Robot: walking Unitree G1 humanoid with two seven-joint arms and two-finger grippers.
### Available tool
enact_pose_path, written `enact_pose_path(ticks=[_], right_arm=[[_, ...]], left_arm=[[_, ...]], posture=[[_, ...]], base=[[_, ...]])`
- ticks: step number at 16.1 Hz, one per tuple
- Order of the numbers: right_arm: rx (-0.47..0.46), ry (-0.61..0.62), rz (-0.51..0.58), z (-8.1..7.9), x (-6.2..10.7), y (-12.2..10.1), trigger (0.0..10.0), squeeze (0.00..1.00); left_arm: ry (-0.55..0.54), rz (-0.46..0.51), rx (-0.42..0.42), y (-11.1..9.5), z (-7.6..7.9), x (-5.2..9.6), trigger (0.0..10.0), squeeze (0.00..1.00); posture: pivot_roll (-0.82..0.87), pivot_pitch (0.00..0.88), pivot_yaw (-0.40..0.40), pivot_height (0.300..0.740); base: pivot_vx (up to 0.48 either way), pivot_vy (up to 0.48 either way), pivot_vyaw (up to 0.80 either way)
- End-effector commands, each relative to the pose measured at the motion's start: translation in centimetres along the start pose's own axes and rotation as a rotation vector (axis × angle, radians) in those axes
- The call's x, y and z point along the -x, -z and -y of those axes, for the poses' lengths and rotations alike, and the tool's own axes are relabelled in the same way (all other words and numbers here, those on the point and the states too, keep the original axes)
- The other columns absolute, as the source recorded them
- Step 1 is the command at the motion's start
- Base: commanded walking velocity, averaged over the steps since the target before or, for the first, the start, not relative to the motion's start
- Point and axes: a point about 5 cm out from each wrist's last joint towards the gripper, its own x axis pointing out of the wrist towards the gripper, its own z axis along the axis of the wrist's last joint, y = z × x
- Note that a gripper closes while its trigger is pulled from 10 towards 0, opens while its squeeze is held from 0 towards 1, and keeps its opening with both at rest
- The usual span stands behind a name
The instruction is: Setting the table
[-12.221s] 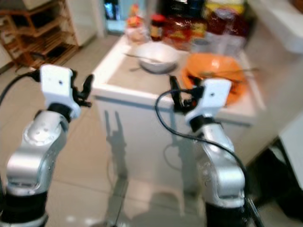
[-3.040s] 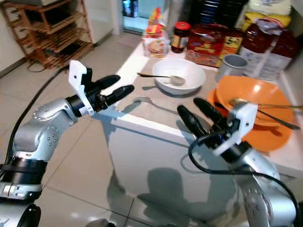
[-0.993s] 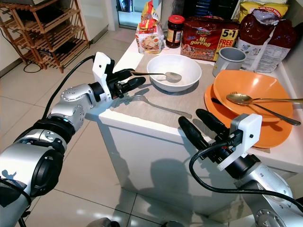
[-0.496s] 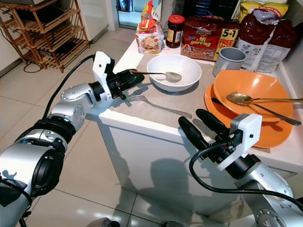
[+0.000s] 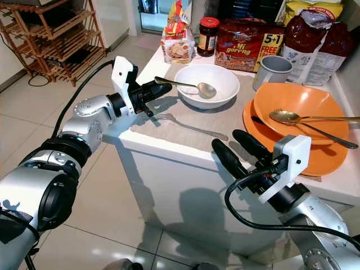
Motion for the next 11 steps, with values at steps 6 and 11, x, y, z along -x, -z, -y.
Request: enact_pose_path(ticks=[6, 11], right_arm=[[0.016, -0.012, 0.0, 0.0, -0.2, -0.1, 10.0, 0.0], [0.013, -0.03, 0.006, 0.1, -0.8, 0.1, 10.0, 0.0]], left_arm=[[0.009, 0.075, 0.0, -1.2, -0.4, 0.2, 0.0, 0.0], [-0.022, 0.133, 0.027, -1.4, -0.9, 1.0, 0.0, 0.0]], posture=[[-0.13, 0.039, 0.028, 0.74], [-0.11, 0.032, 0.019, 0.74]], base=[[0.0, 0.0, 0.0], [0.0, 0.0, 0.0]])
